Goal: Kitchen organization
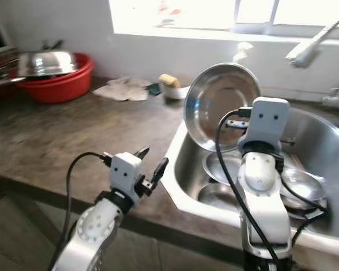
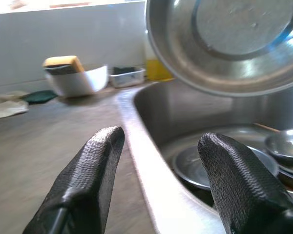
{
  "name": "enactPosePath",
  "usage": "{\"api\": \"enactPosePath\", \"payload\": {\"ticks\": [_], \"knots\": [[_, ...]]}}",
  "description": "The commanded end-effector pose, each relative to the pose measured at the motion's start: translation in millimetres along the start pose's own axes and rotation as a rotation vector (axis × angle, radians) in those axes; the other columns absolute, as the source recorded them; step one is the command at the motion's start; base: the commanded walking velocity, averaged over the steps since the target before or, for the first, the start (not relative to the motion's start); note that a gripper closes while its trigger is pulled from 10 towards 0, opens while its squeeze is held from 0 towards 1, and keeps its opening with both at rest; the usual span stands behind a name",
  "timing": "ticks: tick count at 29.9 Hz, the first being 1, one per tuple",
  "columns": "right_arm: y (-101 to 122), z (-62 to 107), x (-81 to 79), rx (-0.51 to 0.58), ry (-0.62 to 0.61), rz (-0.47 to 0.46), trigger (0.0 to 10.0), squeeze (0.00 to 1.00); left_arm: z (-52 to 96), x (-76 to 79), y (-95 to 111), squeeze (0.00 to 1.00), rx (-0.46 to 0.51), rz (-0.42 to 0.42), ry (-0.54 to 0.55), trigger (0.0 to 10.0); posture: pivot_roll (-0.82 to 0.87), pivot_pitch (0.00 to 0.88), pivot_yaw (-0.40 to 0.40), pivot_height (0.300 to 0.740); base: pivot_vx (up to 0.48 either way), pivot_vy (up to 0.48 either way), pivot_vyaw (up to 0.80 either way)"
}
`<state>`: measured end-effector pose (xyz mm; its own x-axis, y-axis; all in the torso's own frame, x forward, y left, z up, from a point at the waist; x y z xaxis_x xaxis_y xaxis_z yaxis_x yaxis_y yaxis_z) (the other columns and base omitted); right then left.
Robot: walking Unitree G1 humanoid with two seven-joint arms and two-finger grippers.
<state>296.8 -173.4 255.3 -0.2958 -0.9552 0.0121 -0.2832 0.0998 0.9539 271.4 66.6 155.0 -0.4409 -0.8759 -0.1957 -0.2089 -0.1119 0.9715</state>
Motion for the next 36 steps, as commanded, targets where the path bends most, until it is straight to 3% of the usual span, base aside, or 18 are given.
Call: {"api": "enactPosePath", "payload": {"ticks": [1,3,4,5,6,8,9,11,16,24,25,26,27,32,35,36], "knots": [[6.2,-3.4,2.7,0.012,-0.015,0.016,0.0,0.00,-0.9,3.5,1.7,0.00,0.007,-0.011,-0.009,10.0,0.05,0.007,-0.019,0.740,0.000,-0.458,-0.77],[-2.3,-6.3,-1.1,-0.051,0.016,0.033,0.0,0.00,-1.5,4.8,0.4,0.00,-0.003,0.017,-0.006,10.0,0.05,0.007,-0.019,0.740,0.000,-0.424,0.00],[-6.7,-7.6,-2.7,-0.081,0.031,0.040,4.5,0.00,-1.9,4.6,0.2,0.00,-0.004,0.026,0.000,10.0,0.05,0.007,-0.019,0.740,0.000,0.000,0.00],[-6.7,-7.6,-2.7,-0.081,0.031,0.040,4.5,0.00,-1.9,4.6,0.2,0.00,-0.004,0.026,0.000,10.0,0.05,0.007,-0.019,0.740,0.000,0.000,0.00],[-15.6,-10.9,-5.1,-0.140,0.062,0.047,10.0,0.00,-2.7,2.9,-0.6,0.00,-0.010,0.019,0.014,10.0,0.05,0.007,-0.019,0.740,0.000,0.000,0.00],[-21.0,-13.2,-5.9,-0.173,0.077,0.051,10.0,0.00,-3.0,1.9,-0.9,0.00,-0.011,0.015,0.019,10.0,0.05,0.007,-0.019,0.740,0.000,0.000,0.00],[-34.1,-18.1,-6.0,-0.259,0.101,0.068,10.0,0.00,-2.9,0.3,-1.9,0.00,-0.017,0.009,0.026,10.0,0.05,0.009,-0.023,0.740,0.000,0.000,0.00],[-34.1,-18.1,-6.0,-0.259,0.101,0.068,10.0,0.00,-2.9,0.3,-1.9,0.00,-0.017,0.009,0.026,10.0,0.05,0.009,-0.023,0.740,0.000,0.000,0.00],[-64.9,-36.4,-15.5,-0.497,0.227,0.086,10.0,0.00,-1.0,0.8,-2.7,0.00,-0.019,0.011,0.027,10.0,0.06,0.006,-0.032,0.740,0.000,0.000,0.00],[-97.0,-53.3,-10.5,-0.692,0.228,0.082,10.0,0.00,0.5,1.6,-2.5,0.00,-0.021,0.009,0.031,10.0,0.07,0.006,-0.046,0.740,0.000,0.000,0.00],[-103.9,-53.3,-10.5,-0.732,0.238,0.091,10.0,0.16,1.3,1.0,-2.1,0.00,-0.019,0.005,0.035,10.0,0.08,0.006,-0.048,0.740,0.000,0.000,0.00],[-103.9,-53.3,-10.5,-0.732,0.238,0.091,10.0,0.16,1.3,1.0,-2.1,0.00,-0.019,0.005,0.035,10.0,0.08,0.006,-0.048,0.740,0.000,0.000,0.00],[-107.2,-52.8,-9.8,-0.751,0.231,0.077,10.0,1.00,1.7,0.4,-2.1,0.00,-0.020,0.004,0.038,10.0,0.08,0.003,-0.049,0.740,0.000,0.000,0.00],[-116.8,-48.9,-8.9,-0.793,0.223,0.068,10.0,1.00,2.7,0.4,-3.2,0.00,-0.025,0.008,0.039,10.0,0.07,0.001,-0.047,0.740,0.000,0.000,0.00],[-112.1,-52.1,-10.8,-0.754,0.223,0.050,10.0,1.00,2.0,2.4,-3.3,0.00,-0.023,0.012,0.036,10.0,0.07,0.000,-0.048,0.740,0.000,0.000,0.00],[-105.8,-55.8,-11.3,-0.700,0.224,0.058,10.0,0.74,1.8,2.5,-3.1,0.00,-0.022,0.013,0.037,10.0,0.07,0.000,-0.048,0.740,0.000,0.000,0.00]]}}
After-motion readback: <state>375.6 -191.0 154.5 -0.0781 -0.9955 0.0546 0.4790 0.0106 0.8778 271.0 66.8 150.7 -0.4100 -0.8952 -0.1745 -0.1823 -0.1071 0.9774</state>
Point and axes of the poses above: a point about 5 cm out from each wrist's last joint towards the gripper, its own z axis pointing back from the gripper into the wrist, its own y axis along the axis of the wrist's last joint, x = y × z, the point moved 2 cm from there along -z, pointing out of the wrist towards the gripper, and after that the axes turned 2 degrees about -z, right-handed, at the moved point
